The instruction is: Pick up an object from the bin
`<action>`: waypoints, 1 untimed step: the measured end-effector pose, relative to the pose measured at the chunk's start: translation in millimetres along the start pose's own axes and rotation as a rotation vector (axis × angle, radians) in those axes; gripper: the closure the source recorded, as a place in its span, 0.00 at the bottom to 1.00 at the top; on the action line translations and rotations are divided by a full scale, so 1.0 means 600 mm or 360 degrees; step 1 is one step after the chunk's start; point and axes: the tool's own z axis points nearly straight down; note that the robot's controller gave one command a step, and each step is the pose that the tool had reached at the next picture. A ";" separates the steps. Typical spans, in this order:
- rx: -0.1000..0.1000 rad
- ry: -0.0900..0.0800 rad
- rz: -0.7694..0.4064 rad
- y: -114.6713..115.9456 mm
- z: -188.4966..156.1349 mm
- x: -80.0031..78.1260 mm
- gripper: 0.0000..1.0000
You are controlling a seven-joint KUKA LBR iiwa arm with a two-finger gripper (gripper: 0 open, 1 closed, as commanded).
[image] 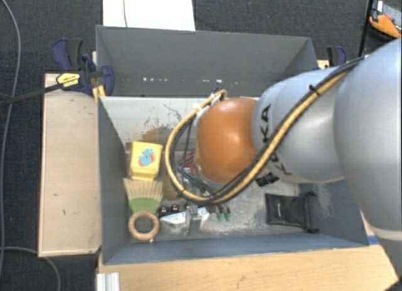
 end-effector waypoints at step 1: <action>-0.0001 -0.0004 -0.0146 -0.014 0.115 0.005 0.00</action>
Offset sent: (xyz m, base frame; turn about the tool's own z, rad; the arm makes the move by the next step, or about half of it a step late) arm -0.0002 -0.0194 -0.0678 0.0238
